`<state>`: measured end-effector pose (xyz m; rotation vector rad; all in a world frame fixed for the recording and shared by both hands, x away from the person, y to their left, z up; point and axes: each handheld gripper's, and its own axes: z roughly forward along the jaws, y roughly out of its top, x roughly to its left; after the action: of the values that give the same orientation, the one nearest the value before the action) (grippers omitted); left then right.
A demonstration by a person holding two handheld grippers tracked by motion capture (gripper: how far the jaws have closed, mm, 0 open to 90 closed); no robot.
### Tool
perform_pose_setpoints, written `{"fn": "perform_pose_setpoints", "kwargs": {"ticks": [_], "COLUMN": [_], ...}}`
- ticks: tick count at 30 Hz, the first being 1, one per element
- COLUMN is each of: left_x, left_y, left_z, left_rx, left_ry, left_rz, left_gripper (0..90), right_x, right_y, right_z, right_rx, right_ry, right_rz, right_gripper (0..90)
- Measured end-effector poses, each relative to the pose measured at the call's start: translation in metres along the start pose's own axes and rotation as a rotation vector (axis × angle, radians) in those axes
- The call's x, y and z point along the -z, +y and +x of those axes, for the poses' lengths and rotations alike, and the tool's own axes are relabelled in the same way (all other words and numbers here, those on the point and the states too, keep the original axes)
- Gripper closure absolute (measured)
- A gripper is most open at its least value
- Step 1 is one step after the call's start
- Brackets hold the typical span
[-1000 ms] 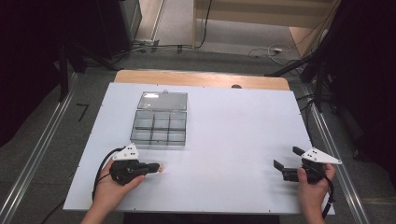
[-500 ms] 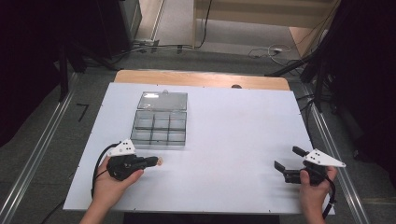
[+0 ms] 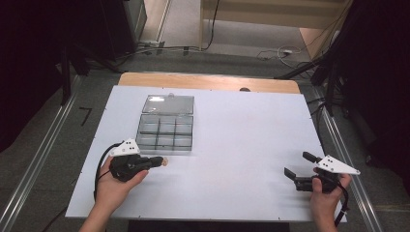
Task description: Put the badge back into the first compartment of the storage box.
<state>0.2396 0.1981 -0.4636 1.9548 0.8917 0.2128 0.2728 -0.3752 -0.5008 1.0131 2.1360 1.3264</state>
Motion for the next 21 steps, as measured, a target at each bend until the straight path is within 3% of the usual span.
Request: {"fn": "perform_pose_setpoints", "kwargs": {"ticks": [21], "left_x": [0.001], "left_y": [0.019], "left_z": [0.010], "left_rx": [0.013], "left_ry": [0.023], "left_rz": [-0.017], "left_gripper": [89.5], "right_x": [0.002], "right_y": [0.000], "right_z": [-0.001], "right_rx": [-0.013], "right_ry": [0.004], "right_rz": [-0.014], "right_gripper": [0.0]}}
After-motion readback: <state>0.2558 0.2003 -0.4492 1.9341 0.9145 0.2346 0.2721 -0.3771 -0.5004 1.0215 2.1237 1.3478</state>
